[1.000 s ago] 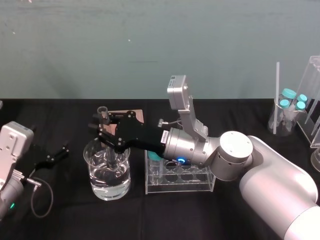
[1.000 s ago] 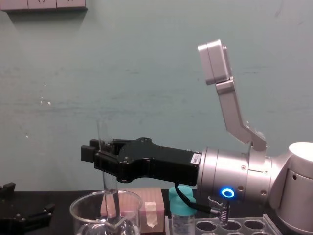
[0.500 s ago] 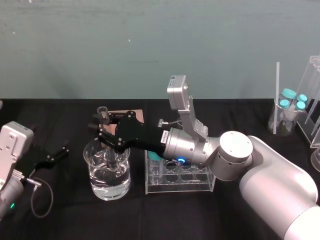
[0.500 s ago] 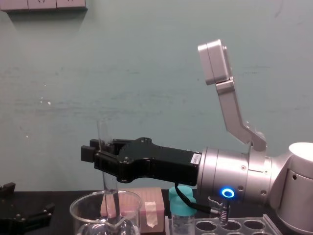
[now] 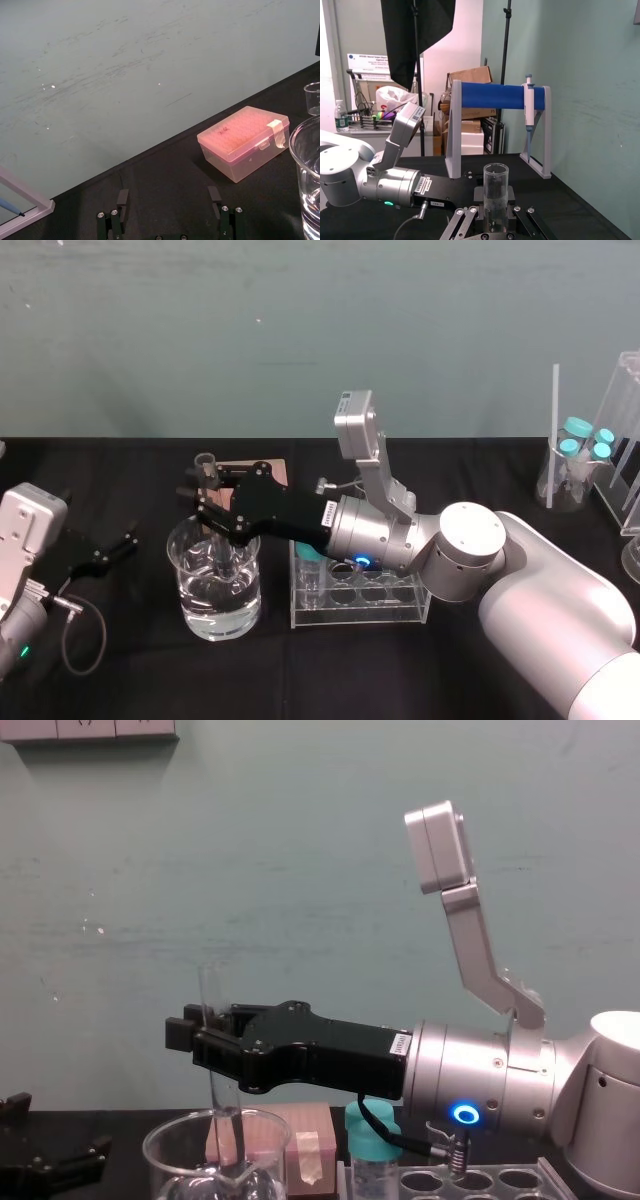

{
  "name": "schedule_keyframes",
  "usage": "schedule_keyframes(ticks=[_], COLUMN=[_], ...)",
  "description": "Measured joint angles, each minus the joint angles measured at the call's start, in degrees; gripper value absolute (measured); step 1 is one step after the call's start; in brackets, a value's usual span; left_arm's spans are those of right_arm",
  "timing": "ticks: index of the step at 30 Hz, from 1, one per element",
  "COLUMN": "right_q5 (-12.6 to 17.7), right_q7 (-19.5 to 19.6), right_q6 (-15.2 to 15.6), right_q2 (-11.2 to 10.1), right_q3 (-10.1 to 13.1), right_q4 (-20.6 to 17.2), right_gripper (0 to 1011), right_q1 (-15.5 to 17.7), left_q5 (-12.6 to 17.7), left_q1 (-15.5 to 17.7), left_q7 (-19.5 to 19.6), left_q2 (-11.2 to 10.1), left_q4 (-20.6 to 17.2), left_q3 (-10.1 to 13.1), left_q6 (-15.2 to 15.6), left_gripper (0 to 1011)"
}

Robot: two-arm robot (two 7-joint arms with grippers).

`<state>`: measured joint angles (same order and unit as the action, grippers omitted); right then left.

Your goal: Hold the test tube with one hand and immerse one end into the beaker, then return it to the test tube rack.

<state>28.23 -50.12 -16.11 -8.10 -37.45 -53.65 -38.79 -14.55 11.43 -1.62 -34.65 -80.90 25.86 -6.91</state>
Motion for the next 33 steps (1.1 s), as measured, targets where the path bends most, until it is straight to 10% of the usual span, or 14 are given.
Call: schedule_keyframes(ticks=[33], right_q5=[0.0], right_q7=[0.0], right_q6=[0.0], right_q2=[0.0], right_q3=[0.0], right_q4=[0.0], right_gripper=[244], right_q1=[0.0], left_q5=[0.0], left_q1=[0.0], left_q7=[0.0], left_q2=[0.0], left_q4=[0.0], left_q3=[0.0], left_q6=[0.0], left_gripper=[1000])
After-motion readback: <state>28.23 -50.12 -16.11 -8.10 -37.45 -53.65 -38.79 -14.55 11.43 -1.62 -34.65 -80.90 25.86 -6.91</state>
